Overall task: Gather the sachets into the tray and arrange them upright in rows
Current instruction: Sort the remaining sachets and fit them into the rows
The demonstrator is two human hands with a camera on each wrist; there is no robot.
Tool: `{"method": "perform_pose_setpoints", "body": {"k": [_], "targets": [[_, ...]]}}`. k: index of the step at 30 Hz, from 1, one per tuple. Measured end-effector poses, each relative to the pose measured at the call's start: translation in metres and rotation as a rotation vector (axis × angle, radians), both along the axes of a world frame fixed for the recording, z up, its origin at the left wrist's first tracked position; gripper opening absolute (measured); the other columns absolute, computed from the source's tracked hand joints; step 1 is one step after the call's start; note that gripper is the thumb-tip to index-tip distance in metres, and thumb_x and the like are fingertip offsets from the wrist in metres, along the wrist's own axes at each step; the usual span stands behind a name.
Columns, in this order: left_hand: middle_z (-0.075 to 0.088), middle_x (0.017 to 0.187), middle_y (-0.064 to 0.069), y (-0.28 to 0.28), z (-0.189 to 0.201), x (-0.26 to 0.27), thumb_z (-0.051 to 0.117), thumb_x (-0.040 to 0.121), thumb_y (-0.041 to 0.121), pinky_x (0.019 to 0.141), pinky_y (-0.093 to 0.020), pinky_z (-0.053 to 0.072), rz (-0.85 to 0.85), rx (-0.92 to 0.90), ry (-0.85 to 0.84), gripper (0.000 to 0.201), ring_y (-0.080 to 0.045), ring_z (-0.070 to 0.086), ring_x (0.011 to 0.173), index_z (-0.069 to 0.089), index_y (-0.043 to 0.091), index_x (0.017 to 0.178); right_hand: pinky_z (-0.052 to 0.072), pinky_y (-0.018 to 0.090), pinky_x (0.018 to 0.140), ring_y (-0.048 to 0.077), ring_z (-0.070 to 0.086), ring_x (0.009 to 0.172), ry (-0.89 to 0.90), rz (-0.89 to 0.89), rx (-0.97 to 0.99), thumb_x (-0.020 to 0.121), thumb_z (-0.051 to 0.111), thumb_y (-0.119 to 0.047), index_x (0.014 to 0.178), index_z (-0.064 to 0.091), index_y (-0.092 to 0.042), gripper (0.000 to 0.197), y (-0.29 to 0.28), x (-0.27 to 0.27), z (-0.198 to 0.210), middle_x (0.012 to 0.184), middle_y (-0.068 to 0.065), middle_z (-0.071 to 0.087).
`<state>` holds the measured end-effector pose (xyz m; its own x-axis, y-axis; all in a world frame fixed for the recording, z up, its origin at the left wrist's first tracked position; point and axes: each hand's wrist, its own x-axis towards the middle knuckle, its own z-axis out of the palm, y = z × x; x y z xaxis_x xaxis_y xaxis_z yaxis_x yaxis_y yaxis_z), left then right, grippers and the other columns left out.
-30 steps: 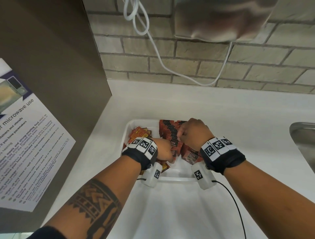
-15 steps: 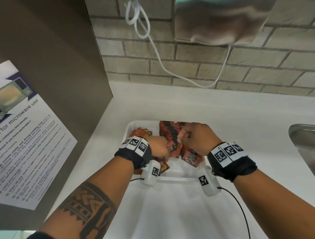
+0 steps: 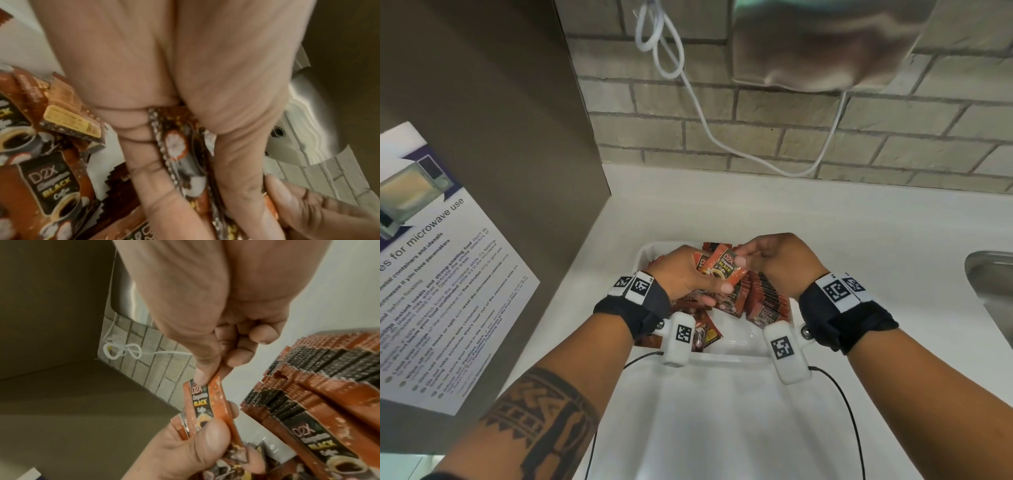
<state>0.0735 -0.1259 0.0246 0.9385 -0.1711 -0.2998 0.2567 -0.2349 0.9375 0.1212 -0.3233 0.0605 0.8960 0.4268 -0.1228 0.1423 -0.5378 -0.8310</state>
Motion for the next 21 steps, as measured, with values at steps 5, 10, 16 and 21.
{"method": "perform_pose_setpoints", "body": {"k": [5,10,16,21], "targets": [[0.075,0.073,-0.008,0.016,0.004,0.004,0.082,0.079,0.041,0.061,-0.03,0.054,-0.059,0.505,0.058,0.033,-0.02,0.067,0.062,0.075,0.011,0.091,0.042,0.01,0.064,-0.002,0.063,0.075,-0.1,0.01,-0.152,0.088,0.073,-0.025,0.085,0.075,-0.026,0.004,0.003,0.002,0.002,0.079,-0.012,0.071],[0.067,0.072,0.001,0.015,0.003,0.004,0.078,0.081,0.04,0.061,-0.026,0.051,-0.249,0.981,0.215,0.029,-0.015,0.061,0.063,0.068,0.013,0.08,0.055,0.028,0.074,0.009,0.066,0.081,-0.152,0.103,-0.448,0.086,0.07,-0.029,0.079,0.077,-0.028,0.01,0.012,-0.003,-0.014,0.081,-0.012,0.071],[0.073,0.104,-0.004,-0.017,-0.002,0.007,0.066,0.086,0.031,0.075,-0.028,0.053,-0.497,0.952,0.247,0.029,-0.017,0.065,0.087,0.074,0.02,0.112,0.049,0.039,0.092,0.021,0.051,0.107,-0.221,0.06,-0.622,0.079,0.073,-0.035,0.08,0.076,-0.028,0.008,0.02,-0.001,-0.029,0.097,-0.002,0.064],[0.069,0.078,-0.003,-0.036,-0.012,0.015,0.065,0.076,0.031,0.069,-0.03,0.052,-0.539,0.98,0.274,0.02,-0.021,0.062,0.071,0.073,0.017,0.086,0.042,0.038,0.096,0.024,0.046,0.117,-0.21,0.089,-0.713,0.081,0.069,-0.035,0.089,0.074,-0.026,0.013,0.025,0.001,-0.036,0.111,0.0,0.057]]}}
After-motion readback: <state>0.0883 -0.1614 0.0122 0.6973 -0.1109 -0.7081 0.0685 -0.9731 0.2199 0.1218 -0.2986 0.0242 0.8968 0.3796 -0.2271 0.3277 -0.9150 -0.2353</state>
